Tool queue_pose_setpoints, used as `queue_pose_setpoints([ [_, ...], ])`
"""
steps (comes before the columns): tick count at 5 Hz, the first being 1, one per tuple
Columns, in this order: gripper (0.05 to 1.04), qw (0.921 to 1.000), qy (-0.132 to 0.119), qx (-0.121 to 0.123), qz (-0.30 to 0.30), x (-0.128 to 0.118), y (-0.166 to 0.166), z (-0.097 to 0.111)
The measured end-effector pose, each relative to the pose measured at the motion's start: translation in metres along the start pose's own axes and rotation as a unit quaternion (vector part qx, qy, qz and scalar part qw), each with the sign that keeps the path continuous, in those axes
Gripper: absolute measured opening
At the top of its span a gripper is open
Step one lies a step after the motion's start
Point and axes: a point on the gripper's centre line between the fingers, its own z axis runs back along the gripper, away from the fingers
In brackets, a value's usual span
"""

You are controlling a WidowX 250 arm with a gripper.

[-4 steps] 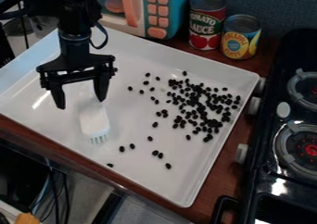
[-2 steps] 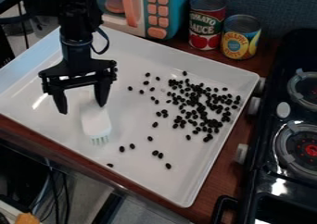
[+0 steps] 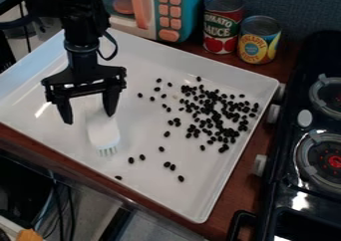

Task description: Sweep into pile

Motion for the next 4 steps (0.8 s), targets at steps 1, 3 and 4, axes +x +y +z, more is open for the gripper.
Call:
queue_pose_setpoints([
  [1, 0.999, 1.0000, -0.006, -0.004, 0.001, -0.003, 0.000, 0.005],
  [3, 1.000, 0.9997, -0.019, -0.017, -0.006, -0.006, -0.005, 0.015],
  [4, 1.000, 0.9988, -0.028, -0.033, -0.021, -0.006, -0.009, 0.011],
])
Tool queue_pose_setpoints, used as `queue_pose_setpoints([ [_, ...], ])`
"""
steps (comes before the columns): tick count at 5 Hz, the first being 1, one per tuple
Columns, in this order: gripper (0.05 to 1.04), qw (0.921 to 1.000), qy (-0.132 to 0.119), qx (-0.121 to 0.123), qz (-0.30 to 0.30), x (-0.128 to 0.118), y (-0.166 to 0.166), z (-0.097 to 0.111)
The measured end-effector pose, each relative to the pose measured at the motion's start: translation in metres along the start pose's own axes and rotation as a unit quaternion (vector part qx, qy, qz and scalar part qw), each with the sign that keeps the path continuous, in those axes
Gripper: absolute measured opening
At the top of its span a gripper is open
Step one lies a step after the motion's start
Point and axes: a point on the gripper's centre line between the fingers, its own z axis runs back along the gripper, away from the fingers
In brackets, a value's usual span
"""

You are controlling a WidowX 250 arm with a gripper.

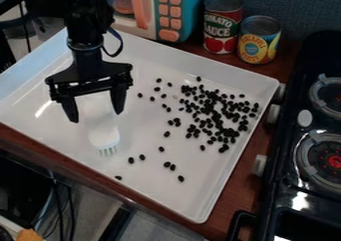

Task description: Sweep into pile

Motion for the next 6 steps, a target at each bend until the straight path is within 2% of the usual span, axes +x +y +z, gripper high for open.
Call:
queue_pose_setpoints([
  [3, 1.000, 0.9998, -0.010, -0.016, 0.007, 0.000, 0.001, -0.007],
  [6, 1.000, 0.9995, -0.011, -0.006, 0.030, 0.004, 0.008, -0.021],
])
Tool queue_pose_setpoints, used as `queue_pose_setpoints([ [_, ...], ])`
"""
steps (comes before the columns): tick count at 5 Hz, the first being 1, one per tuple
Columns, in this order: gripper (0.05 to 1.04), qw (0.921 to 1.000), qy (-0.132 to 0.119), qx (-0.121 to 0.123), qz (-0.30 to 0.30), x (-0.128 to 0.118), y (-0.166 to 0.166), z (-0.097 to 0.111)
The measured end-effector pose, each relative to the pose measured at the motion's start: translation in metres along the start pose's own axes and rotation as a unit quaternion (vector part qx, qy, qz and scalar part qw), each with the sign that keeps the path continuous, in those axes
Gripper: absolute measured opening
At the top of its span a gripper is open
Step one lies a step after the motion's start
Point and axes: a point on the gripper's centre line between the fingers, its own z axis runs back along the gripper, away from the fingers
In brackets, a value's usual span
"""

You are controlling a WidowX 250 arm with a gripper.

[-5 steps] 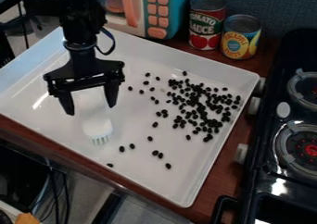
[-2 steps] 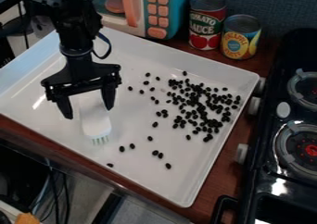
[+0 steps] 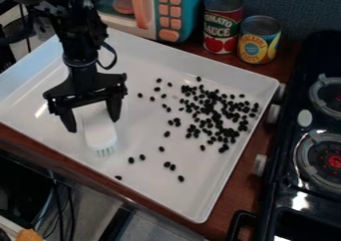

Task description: Sweep into pile

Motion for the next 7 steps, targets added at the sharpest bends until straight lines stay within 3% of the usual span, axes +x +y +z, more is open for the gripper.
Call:
queue_pose_setpoints([
  [1, 0.948, 0.9999, 0.006, 0.006, 0.006, -0.001, 0.002, -0.006],
  [2, 0.733, 0.9999, 0.003, 0.000, 0.014, 0.003, 0.003, -0.006],
  [7, 0.732, 0.9994, 0.016, -0.026, 0.014, -0.001, -0.037, -0.009],
])
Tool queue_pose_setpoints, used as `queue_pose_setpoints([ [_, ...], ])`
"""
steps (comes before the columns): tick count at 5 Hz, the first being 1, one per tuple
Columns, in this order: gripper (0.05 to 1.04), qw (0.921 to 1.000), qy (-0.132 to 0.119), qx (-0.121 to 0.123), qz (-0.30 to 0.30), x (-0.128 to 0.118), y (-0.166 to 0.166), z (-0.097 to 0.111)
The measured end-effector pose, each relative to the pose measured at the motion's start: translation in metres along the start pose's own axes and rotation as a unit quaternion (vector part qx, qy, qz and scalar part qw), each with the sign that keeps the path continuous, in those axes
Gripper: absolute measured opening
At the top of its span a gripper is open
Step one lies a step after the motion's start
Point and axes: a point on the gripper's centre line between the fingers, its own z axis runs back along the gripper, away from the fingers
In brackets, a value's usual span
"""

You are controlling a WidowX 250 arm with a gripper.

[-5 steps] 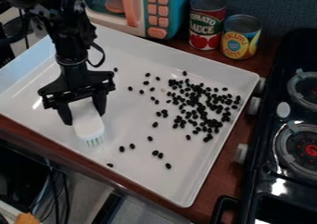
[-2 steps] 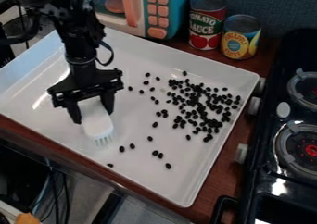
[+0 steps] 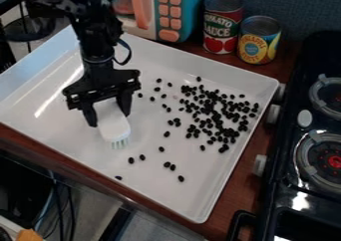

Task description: Sweep into pile

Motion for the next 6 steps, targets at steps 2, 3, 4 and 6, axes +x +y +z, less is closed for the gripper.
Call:
queue_pose_setpoints([
  [2, 0.732, 0.9996, 0.012, -0.021, 0.012, -0.005, -0.025, -0.001],
  [3, 0.732, 0.9992, 0.023, -0.032, 0.002, -0.016, -0.042, 0.001],
  [4, 0.732, 0.9984, 0.033, -0.044, -0.007, -0.028, -0.058, 0.002],
  [6, 0.732, 0.9976, 0.041, -0.056, 0.006, -0.030, -0.074, 0.002],
])
